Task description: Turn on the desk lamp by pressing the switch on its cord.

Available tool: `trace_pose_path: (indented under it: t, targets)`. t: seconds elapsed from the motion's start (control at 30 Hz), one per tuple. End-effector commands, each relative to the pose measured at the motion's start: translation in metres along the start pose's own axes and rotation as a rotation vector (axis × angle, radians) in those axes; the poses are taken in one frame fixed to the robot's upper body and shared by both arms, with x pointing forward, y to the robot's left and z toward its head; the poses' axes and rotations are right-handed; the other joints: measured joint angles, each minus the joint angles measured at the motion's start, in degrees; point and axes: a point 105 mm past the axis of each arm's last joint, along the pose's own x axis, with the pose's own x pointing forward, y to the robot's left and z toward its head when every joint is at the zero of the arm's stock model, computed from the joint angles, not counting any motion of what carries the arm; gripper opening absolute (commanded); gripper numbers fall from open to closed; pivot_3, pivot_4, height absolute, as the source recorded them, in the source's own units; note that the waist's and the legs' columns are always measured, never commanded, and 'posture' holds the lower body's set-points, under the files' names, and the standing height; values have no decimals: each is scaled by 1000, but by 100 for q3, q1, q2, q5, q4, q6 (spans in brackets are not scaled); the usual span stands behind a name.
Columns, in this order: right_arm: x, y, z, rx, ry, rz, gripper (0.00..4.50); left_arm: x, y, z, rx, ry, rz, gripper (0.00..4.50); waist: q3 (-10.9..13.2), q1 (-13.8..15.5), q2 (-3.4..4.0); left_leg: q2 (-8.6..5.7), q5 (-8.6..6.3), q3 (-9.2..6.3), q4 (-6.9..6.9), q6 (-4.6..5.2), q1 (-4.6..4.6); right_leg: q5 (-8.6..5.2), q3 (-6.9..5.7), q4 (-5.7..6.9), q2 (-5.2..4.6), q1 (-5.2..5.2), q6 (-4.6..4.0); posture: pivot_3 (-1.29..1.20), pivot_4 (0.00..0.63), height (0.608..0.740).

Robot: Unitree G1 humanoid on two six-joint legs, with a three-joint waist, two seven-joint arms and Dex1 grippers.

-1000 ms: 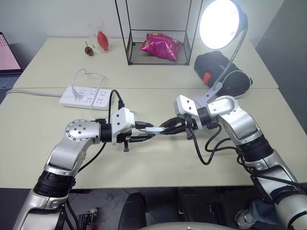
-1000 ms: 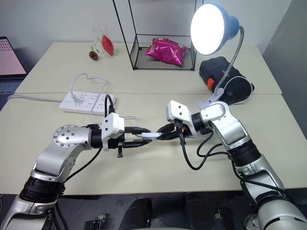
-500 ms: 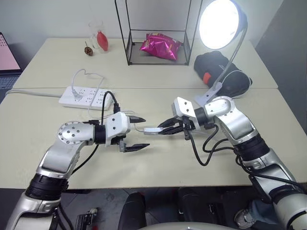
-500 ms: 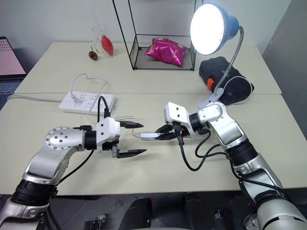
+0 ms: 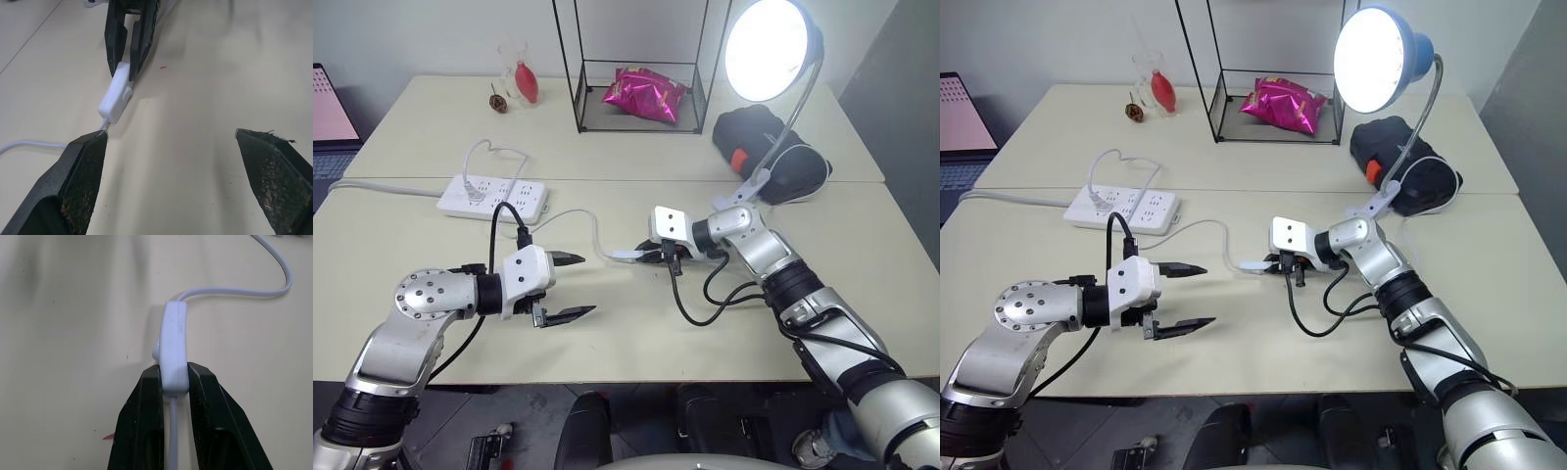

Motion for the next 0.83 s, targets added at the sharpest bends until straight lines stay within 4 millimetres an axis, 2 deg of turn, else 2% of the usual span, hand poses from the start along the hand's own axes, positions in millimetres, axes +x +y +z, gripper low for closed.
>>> trace_pose_path:
  t: [0.03, 0.23, 0.33, 0.43, 0.57, 0.7, 0.83]
  targets:
    - [-9, -8, 10, -25, -38, -39, 1662, -5, 8, 16, 7, -57, 53, 4348, 0, -1, 0, 0, 0, 0, 0, 0, 0, 0, 0, 1, 0, 0, 0, 0, 150, 740]
    - [-34, -8, 22, -15, -103, -82, 3099, -8, 16, 21, -63, -94, 125, 4348, 0, 6, 0, -1, 0, 0, 0, 0, -2, 0, 1, -1, -1, 0, 0, 0, 150, 740]
    - [-61, -6, 33, -14, -143, -123, 3918, -14, 16, 18, -99, -57, 146, 4348, 0, 9, 0, -1, 0, -2, 0, 0, -4, 0, -1, -1, -1, 0, 0, 0, 150, 740]
    - [-90, 4, 37, -12, -164, -138, 4465, -23, 16, 9, -81, 20, 173, 4348, 1, 9, 2, -1, 0, -4, -1, 0, -5, -1, 0, -2, -1, -1, 1, 0, 150, 740]
    - [-123, 28, 31, 52, -147, -146, 4465, -34, 16, 7, -60, 44, 210, 4348, 2, 22, 2, -1, 0, -4, -3, 0, -4, -4, -1, -4, -2, 0, -1, 0, 150, 740]
    - [-133, 40, 30, 108, -140, -172, 4465, -37, 15, 8, -63, 43, 216, 4348, 2, 24, 2, -1, 0, -1, -1, 0, 0, -5, 1, -4, -3, 2, -1, 0, 150, 740]
    - [-131, 44, 29, 126, -139, -191, 4465, -37, 13, 10, -53, 32, 187, 4348, 1, 1, 2, 0, 0, 4, 0, 0, 7, -5, 5, -2, -2, 2, -4, 0, 150, 740]
